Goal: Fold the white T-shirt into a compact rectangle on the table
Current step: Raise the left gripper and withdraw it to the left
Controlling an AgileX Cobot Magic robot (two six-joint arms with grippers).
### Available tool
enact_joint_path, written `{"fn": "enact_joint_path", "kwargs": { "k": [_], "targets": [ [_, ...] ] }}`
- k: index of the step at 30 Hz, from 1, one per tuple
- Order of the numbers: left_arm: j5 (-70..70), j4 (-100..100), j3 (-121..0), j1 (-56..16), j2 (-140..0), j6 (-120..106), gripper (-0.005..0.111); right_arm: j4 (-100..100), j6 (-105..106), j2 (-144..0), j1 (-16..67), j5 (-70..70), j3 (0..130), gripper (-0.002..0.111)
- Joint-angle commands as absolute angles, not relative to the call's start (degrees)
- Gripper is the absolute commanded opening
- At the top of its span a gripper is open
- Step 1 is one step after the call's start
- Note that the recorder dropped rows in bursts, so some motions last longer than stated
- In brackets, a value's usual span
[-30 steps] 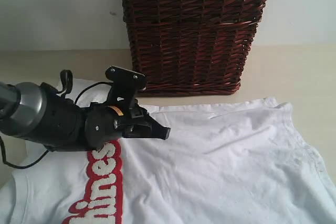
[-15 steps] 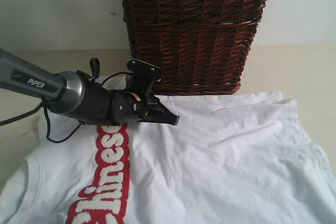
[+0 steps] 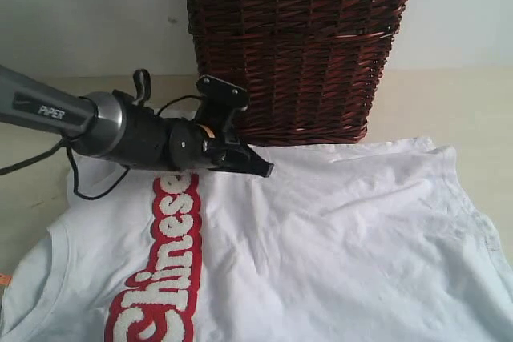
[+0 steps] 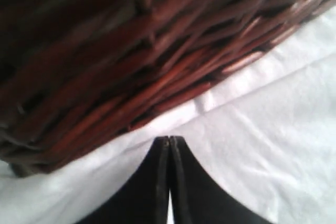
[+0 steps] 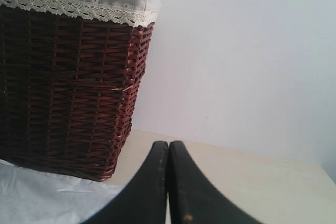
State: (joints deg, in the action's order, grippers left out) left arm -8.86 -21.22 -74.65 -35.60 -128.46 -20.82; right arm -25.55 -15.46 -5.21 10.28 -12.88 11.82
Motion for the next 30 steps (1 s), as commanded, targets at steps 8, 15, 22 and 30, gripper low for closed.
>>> {"fn": "enact_joint_path", "kwargs": {
  "k": [8,15,22,30],
  "targets": [
    [6.62,-21.25,-74.64,-35.41,-107.42,-21.00,0.000,-25.80,-15.29,-4.88,10.01,-12.73,11.71,0.000],
    [11.82,-16.56,-67.65,-35.41,-94.25,-21.00,0.000,-25.80,-15.29,-4.88,10.01,-12.73,11.71,0.000],
    [8.97,-11.01,-48.98,-36.95,-81.13,-21.00,0.000,-25.80,-15.29,-4.88,10.01,-12.73,11.71,0.000],
    [9.82,-11.28,-30.06,-36.95,-65.58,-20.61,0.000,-25.80,-15.29,-4.88,10.01,-12.73,11.71,0.000]
  ]
}}
